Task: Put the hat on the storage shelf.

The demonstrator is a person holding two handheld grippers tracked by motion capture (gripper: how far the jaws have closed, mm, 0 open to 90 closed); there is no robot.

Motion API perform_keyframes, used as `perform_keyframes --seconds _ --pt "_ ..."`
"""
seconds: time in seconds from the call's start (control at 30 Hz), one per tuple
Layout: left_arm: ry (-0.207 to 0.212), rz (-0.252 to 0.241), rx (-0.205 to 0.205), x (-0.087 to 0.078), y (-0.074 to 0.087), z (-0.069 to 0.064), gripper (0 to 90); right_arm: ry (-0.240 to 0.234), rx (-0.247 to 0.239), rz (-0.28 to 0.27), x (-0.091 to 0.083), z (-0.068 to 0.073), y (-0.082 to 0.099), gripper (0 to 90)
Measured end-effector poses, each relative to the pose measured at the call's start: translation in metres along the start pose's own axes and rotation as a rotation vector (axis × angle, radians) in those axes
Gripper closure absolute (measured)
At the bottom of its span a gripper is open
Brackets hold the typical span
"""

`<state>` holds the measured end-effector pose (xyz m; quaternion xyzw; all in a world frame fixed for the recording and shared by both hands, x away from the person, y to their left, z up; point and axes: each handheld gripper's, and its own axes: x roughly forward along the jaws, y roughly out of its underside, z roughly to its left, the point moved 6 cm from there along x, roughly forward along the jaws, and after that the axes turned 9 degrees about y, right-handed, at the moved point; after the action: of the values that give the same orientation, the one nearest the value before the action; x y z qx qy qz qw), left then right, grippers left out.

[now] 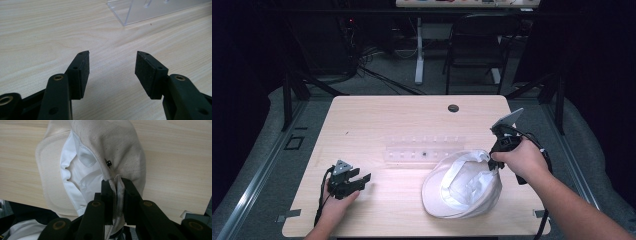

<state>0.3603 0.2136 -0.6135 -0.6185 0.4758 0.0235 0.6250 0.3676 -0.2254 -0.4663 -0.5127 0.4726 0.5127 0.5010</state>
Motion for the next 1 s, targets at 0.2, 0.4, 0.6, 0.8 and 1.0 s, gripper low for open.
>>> perform_keyframes --seconds 0.2,0.4,0.6,0.8,1.0 --pt "-0.002 0.0 0.001 0.0 0.0 0.0 45.7 -0.043 0.006 0.006 -0.008 0.003 0.001 81.8" --pt "-0.001 0.004 -0.001 0.0 0.0 0.0 45.7 -0.098 0.036 0.014 -0.017 0.008 0.001 81.8" --pt "0.001 0.002 0.0 0.0 0.0 -0.001 45.7 -0.158 0.056 0.014 -0.028 0.011 0.001 81.8" --pt "0.004 0.005 0.002 -0.001 0.0 -0.001 45.6 -0.223 0.065 0.038 -0.039 0.013 0.002 81.8" --pt "0.005 0.007 0.006 0.0 0.0 -0.001 45.6 -0.302 0.075 0.022 -0.047 0.019 0.002 81.8"
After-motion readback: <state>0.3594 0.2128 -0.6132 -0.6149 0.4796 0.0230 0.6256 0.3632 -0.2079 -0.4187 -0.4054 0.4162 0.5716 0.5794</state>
